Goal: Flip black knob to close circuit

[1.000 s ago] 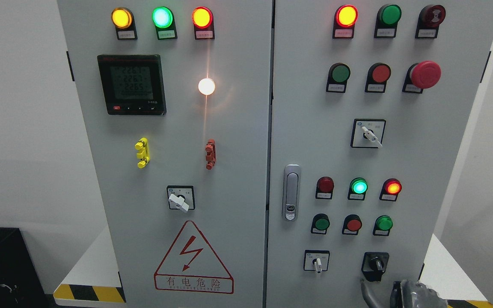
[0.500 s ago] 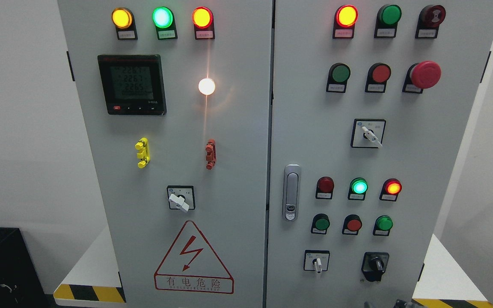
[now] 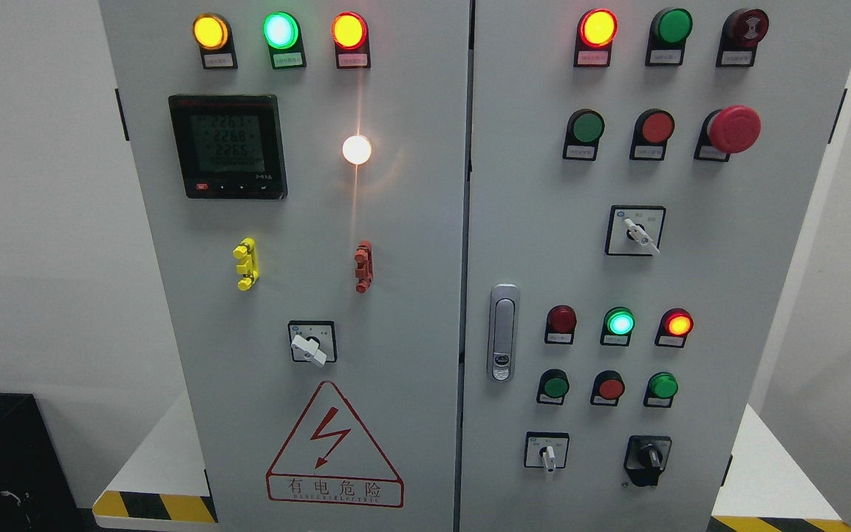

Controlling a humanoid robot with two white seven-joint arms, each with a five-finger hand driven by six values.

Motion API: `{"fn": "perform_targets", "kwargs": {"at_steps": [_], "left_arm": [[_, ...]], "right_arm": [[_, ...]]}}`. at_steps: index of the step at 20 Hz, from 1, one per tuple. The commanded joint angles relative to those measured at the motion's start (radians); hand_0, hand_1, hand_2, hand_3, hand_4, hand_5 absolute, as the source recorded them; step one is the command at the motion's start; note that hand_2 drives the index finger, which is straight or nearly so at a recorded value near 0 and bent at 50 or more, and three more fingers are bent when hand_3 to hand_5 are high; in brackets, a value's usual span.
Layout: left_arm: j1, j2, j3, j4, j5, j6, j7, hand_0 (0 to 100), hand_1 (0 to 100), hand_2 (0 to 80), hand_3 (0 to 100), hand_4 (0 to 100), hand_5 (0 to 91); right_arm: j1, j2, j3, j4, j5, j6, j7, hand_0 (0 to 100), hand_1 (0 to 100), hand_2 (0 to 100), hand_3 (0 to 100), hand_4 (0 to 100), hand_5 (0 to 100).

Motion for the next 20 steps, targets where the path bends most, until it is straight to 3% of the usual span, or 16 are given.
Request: {"fn": "perform_targets", "kwargs": {"at_steps": [1, 3, 8, 11, 20], "left_arm": [[0.023, 0.0, 0.0, -0.029, 0.0, 0.0, -0.001, 12, 56, 0.0, 0, 0, 0.0], [0.023, 0.0, 0.0, -0.029, 0.0, 0.0, -0.001, 12, 56, 0.0, 0, 0, 0.0], [0.023, 0.0, 0.0, -0.029, 0.0, 0.0, -0.001, 12, 56, 0.0, 0, 0, 0.0], [0.023, 0.0, 0.0, -0.029, 0.0, 0.0, -0.001, 12, 56, 0.0, 0, 0, 0.0], [0.023, 0.0, 0.0, -0.029, 0.0, 0.0, -0.001, 12, 56, 0.0, 0, 0, 0.0]], "right_arm": [[0.067, 0.021, 0.027, -0.108, -0.302, -0.021, 0.001, 0, 1, 33, 58, 54, 43], [0.073, 0.021, 0.026, -0.109, -0.343, -0.049, 0.006, 0, 1, 28, 50, 45, 30], [0.085, 0.021, 0.026, -0.108, -0.429, -0.107, 0.061, 0, 0, 16, 31, 28, 14], [0.095, 0.021, 0.03, -0.108, -0.431, -0.124, 0.078, 0, 0, 11, 24, 19, 8], [0.111, 0.021, 0.041, -0.108, -0.431, -0.167, 0.121, 0, 0, 7, 17, 12, 0]]}}
